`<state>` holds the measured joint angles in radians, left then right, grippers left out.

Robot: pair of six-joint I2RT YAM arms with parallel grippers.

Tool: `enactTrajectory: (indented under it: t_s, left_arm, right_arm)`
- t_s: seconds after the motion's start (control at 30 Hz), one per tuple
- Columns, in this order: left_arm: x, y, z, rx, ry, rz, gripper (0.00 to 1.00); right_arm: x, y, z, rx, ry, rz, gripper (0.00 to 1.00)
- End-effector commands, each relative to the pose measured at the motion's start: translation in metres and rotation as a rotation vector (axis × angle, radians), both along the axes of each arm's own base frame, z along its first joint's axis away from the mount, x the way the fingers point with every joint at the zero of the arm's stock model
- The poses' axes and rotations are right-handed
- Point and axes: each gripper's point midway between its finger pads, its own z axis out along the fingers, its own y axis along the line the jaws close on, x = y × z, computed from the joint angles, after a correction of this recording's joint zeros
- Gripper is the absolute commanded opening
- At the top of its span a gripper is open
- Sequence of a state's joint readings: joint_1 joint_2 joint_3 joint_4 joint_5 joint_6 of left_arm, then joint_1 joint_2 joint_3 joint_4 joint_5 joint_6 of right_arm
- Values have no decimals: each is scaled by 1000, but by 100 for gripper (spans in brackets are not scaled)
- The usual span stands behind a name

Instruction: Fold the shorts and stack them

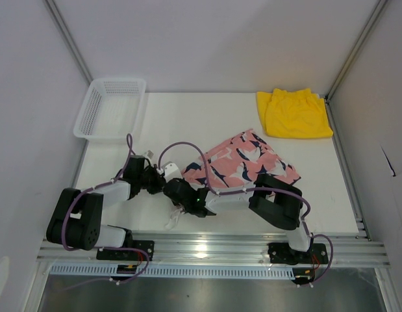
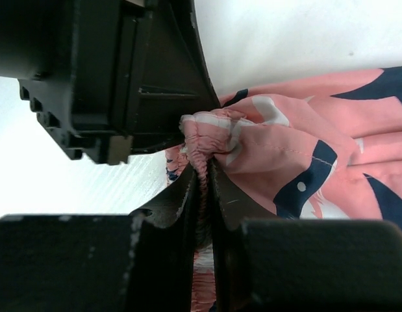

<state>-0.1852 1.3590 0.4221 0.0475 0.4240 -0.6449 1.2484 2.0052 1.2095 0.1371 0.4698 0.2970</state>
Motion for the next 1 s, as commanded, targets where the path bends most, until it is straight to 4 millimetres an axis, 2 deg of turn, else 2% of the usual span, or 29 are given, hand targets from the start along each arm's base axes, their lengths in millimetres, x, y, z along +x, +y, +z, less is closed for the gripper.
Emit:
enactTrajectory:
  t_s: [0.0,0.07,0.17,0.2,0.23,0.3,0.4,0.53,0.67,0.77,0.83,0.97]
  left_arm:
    - [-5,0,2,-31,-7,-11,3]
    - [-3,1,9,-41,-22,4,7]
    - [-2,6,17,-33,-34,39,31]
    - [0,7,21,-31,-45,48,46]
    - [3,7,28,-35,-71,58,53]
    - [-1,12,27,-19,-48,81,68]
    - [0,13,32,-25,-60,93,75]
    - [0,9,32,-43,-56,74,75]
    - [-3,8,23,-42,-27,68,74]
    - [-3,7,19,-42,-18,62,68]
    - [-11,7,8,-37,23,61,64]
    - [-8,3,1,-44,33,49,53]
  right_arm:
    - [1,3,-14,59,48,-4,12]
    - [1,2,-21,62,59,-5,12]
    - [0,1,-27,69,75,-3,12]
    - [0,1,-27,70,78,-3,12]
    - [-1,0,-29,69,81,-3,12]
    - [-2,0,-31,71,85,-1,12]
    - [-3,-2,-34,77,92,1,12]
    - [-3,-2,-35,92,88,0,12]
    - [-3,-1,-37,89,83,4,12]
    - [-3,-1,-35,86,66,0,12]
    - [-4,0,-34,84,49,-1,12]
    - [-5,1,-34,75,30,-2,12]
